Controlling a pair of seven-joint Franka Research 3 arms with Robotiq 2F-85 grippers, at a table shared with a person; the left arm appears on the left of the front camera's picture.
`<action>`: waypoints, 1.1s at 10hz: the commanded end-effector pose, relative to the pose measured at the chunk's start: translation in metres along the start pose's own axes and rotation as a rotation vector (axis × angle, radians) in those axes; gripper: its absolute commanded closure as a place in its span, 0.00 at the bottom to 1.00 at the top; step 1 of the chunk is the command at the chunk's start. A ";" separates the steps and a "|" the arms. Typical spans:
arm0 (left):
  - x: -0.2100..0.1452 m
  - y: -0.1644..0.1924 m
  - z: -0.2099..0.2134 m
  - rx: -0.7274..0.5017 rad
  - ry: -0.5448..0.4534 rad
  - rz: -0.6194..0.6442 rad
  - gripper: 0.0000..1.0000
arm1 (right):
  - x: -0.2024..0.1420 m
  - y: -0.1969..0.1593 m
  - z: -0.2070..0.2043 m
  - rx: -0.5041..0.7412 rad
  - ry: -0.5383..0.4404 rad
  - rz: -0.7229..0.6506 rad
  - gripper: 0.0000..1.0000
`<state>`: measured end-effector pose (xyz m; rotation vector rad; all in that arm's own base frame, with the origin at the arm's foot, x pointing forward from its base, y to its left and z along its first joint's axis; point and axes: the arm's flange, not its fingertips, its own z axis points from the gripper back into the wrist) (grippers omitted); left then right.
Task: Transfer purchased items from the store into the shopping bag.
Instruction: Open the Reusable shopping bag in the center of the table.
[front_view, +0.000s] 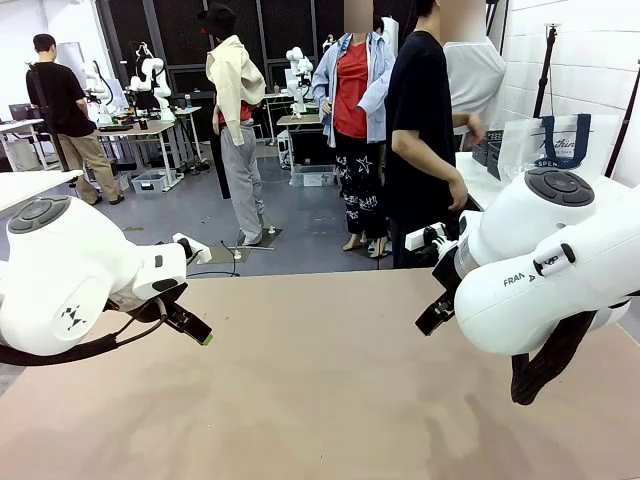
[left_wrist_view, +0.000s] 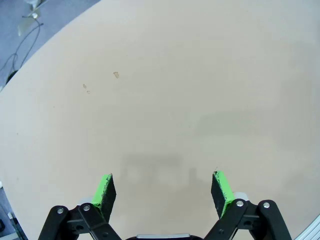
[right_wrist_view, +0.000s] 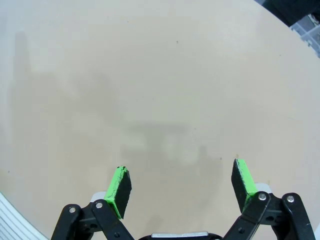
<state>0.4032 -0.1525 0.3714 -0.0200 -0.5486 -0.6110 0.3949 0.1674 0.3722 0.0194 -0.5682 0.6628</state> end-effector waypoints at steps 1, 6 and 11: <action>0.000 0.001 0.000 0.000 -0.001 0.005 0.00 | 0.001 0.000 0.001 0.000 -0.004 0.001 0.00; 0.000 0.001 0.000 0.000 -0.001 0.005 0.00 | 0.001 0.000 0.001 0.000 -0.004 0.001 0.00; 0.000 0.001 0.000 0.000 -0.001 0.005 0.00 | 0.001 0.000 0.001 0.000 -0.004 0.001 0.00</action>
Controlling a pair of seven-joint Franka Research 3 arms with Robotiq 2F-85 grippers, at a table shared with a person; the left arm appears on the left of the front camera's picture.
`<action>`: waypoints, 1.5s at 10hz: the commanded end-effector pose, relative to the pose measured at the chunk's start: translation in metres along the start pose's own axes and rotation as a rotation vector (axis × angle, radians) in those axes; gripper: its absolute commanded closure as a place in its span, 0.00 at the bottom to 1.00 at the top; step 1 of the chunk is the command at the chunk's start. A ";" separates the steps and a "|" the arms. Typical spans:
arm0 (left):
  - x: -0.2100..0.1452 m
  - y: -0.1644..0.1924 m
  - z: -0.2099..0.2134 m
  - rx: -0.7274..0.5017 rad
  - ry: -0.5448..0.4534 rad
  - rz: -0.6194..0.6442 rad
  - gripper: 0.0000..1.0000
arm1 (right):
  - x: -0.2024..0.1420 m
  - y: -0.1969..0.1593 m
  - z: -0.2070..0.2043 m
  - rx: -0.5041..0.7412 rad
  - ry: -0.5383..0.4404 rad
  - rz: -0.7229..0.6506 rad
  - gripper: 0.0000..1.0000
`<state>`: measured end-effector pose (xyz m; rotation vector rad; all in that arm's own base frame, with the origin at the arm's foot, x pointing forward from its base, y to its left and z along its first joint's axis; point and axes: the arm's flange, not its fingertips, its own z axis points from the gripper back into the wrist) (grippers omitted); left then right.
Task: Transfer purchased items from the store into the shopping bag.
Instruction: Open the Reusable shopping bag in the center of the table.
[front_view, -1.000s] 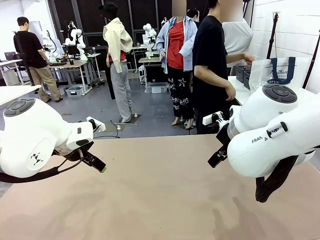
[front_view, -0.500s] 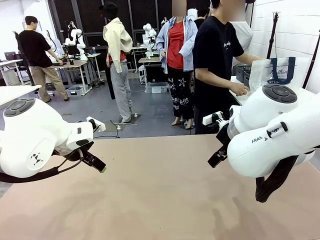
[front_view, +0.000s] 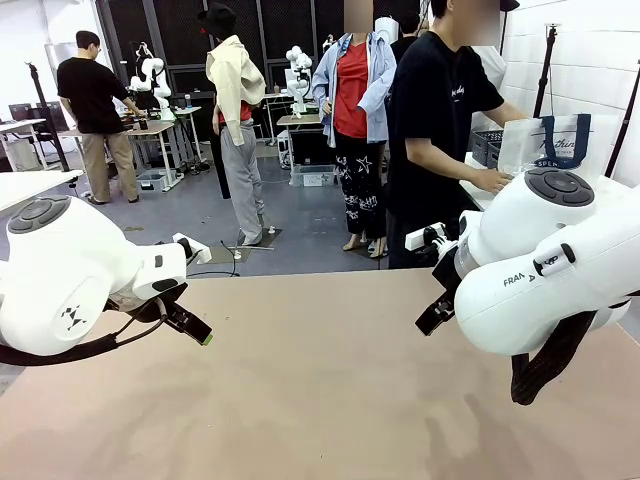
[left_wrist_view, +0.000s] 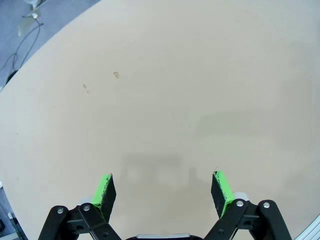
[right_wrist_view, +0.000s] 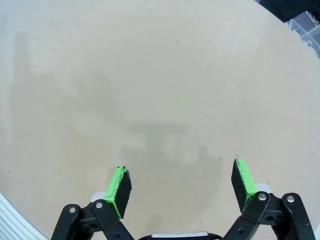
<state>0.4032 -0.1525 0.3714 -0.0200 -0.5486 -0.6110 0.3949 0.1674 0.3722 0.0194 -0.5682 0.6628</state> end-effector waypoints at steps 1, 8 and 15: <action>0.000 0.001 0.000 0.000 -0.001 0.005 0.00 | 0.001 0.000 0.001 0.000 -0.004 0.001 0.00; 0.000 0.001 0.000 0.000 -0.001 0.005 0.00 | 0.001 0.000 0.001 0.000 -0.004 0.001 0.00; 0.000 0.001 0.000 0.000 -0.001 0.005 0.00 | 0.001 0.000 0.001 0.000 -0.004 0.001 0.00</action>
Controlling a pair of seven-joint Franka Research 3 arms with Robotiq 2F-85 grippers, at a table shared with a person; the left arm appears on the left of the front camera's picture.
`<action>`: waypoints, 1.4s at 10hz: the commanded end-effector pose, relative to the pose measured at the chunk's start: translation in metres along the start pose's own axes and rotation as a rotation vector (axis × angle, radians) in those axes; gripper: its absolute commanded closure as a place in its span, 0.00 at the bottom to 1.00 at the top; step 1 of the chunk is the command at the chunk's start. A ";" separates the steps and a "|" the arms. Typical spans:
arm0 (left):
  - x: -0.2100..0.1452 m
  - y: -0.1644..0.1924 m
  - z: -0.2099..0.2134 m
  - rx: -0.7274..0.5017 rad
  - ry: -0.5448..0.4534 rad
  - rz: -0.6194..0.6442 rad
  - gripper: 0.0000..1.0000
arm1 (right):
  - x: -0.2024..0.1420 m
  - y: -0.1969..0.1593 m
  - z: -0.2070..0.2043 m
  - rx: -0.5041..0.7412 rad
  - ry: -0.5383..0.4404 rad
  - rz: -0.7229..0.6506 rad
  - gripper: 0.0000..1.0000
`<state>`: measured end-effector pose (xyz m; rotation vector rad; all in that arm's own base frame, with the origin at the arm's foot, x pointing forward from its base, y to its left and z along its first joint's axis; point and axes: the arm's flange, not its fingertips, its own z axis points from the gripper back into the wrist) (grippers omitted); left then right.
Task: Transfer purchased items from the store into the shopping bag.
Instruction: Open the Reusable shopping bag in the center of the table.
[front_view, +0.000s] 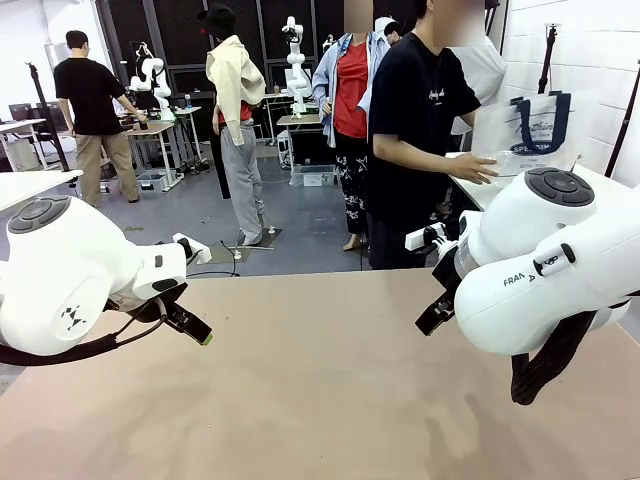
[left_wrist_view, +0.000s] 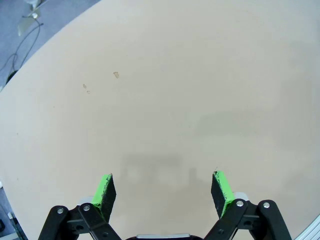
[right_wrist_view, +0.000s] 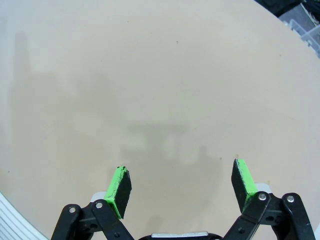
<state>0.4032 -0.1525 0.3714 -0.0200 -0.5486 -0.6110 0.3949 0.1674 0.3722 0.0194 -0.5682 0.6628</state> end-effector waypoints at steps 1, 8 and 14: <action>0.000 0.001 0.000 0.000 -0.001 0.005 0.00 | 0.001 0.000 0.001 0.000 -0.004 0.001 0.00; 0.000 0.001 0.000 0.000 -0.001 0.005 0.00 | 0.001 0.000 0.001 0.000 -0.004 0.001 0.00; 0.024 -0.018 0.050 -0.249 0.064 -0.101 0.00 | 0.025 0.033 0.030 0.208 0.045 0.039 0.00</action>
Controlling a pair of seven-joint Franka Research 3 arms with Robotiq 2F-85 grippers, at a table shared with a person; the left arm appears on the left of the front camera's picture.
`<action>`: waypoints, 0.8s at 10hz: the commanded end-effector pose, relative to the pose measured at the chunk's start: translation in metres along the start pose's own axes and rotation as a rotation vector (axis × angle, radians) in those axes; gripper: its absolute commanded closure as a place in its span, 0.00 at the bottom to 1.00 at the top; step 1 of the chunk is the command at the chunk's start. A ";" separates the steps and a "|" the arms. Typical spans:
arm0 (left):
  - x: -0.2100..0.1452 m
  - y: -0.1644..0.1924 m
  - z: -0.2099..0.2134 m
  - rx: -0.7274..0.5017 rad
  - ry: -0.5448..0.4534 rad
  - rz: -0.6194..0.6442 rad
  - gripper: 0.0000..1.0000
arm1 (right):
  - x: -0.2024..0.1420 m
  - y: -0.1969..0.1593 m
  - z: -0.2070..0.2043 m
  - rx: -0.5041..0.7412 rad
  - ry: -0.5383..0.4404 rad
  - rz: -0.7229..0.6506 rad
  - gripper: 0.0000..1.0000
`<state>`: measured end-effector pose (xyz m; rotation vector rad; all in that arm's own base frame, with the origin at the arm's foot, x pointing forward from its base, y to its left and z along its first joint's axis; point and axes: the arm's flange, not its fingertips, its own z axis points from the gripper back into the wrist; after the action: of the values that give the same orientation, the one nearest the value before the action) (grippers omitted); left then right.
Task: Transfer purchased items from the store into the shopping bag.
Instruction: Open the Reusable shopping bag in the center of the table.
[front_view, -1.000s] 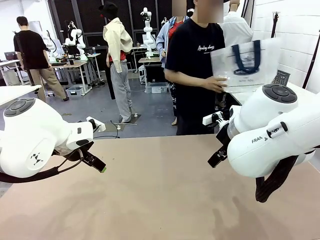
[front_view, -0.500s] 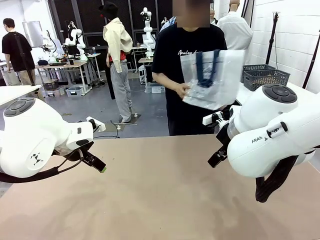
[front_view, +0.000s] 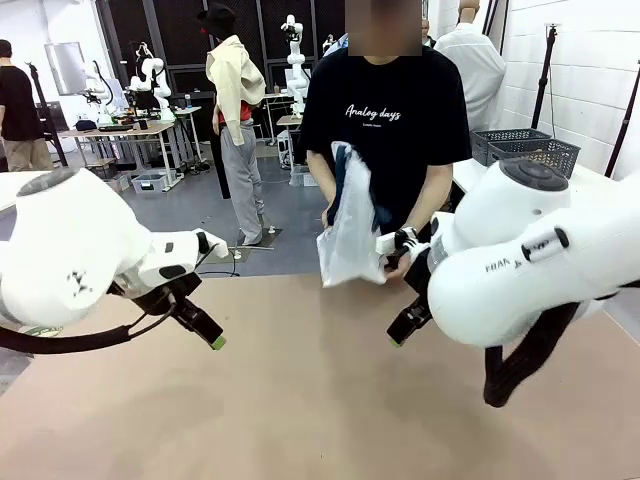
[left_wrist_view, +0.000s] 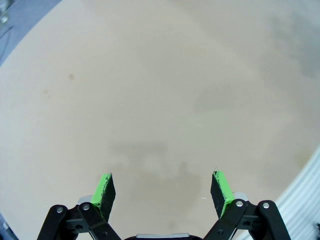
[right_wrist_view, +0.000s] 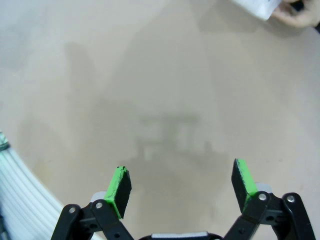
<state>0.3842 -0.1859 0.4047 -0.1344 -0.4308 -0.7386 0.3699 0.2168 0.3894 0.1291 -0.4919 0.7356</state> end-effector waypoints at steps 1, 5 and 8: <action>0.002 0.007 0.037 -0.096 -0.021 -0.023 0.00 | 0.009 -0.011 0.029 0.114 0.035 -0.006 0.00; 0.019 -0.002 0.101 -0.174 -0.149 0.077 0.00 | 0.039 0.000 0.093 0.168 0.079 -0.093 0.00; 0.033 0.001 0.131 -0.225 -0.188 0.101 0.00 | 0.060 -0.012 0.130 0.190 0.053 -0.173 0.00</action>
<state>0.3600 -0.1718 0.5323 -0.4178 -0.5194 -0.6869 0.3638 0.2051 0.5262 0.3056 -0.3557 0.6460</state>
